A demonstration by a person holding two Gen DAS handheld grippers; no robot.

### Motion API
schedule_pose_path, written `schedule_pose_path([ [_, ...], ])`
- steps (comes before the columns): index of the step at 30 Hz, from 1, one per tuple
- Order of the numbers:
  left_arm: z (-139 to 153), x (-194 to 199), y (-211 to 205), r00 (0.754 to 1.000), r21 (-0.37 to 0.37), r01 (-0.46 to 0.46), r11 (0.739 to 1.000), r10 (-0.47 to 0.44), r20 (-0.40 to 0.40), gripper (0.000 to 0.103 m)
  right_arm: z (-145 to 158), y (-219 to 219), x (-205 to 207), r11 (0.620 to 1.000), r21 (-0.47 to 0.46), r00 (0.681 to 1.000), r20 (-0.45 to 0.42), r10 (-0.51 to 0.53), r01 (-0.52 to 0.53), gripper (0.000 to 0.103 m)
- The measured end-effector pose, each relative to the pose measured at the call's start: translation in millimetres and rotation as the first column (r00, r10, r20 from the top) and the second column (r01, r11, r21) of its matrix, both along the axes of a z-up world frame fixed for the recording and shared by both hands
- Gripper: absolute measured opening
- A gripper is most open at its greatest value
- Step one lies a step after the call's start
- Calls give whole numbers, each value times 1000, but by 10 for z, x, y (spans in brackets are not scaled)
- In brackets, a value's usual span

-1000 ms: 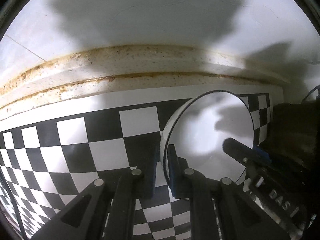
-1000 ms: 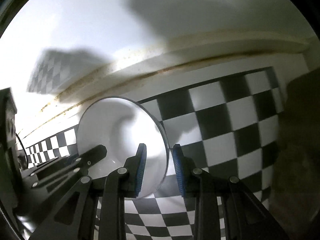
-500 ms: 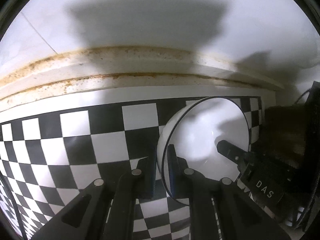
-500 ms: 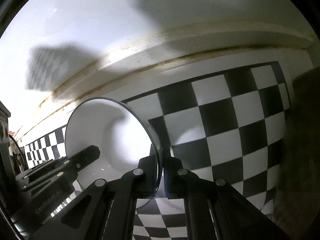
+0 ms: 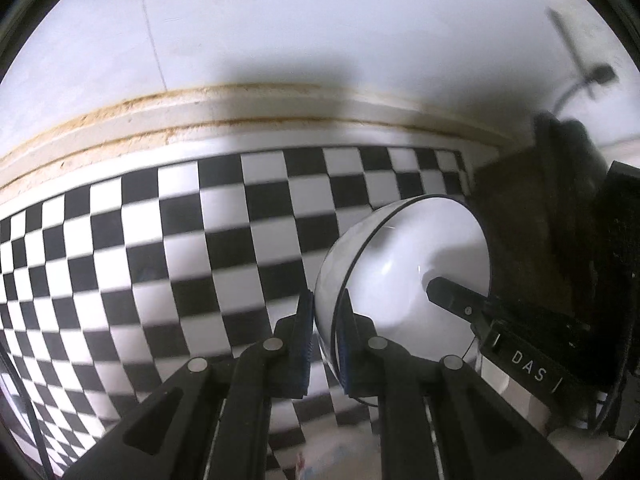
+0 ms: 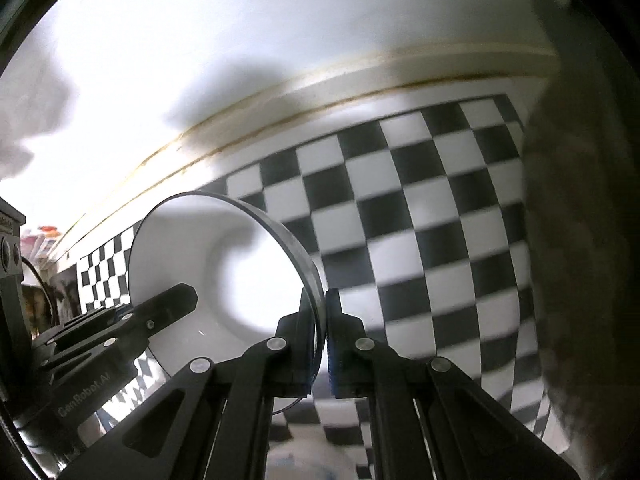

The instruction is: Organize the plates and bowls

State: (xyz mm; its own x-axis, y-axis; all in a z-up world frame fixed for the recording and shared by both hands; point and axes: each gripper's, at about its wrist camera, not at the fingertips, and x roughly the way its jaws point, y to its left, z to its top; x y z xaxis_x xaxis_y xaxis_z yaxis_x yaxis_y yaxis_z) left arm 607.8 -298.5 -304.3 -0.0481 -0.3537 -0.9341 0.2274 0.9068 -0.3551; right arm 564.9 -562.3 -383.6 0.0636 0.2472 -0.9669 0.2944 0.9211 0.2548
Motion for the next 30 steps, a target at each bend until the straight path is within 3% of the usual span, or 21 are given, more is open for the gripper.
schedule_pose_path([
  [13, 368, -1210, 274, 996, -30, 84, 996, -85, -6, 9, 663, 298, -1468, 999, -19, 998, 51, 27, -26, 6],
  [18, 273, -1539, 333, 993, -37, 104, 994, -105, -44, 9, 587, 348, -1951, 1000, 5, 999, 31, 12, -12, 6],
  [30, -89, -1874, 319, 985, 19, 143, 990, -140, -102, 9, 106, 425, -2324, 1000, 17, 999, -44, -3, 4, 6],
])
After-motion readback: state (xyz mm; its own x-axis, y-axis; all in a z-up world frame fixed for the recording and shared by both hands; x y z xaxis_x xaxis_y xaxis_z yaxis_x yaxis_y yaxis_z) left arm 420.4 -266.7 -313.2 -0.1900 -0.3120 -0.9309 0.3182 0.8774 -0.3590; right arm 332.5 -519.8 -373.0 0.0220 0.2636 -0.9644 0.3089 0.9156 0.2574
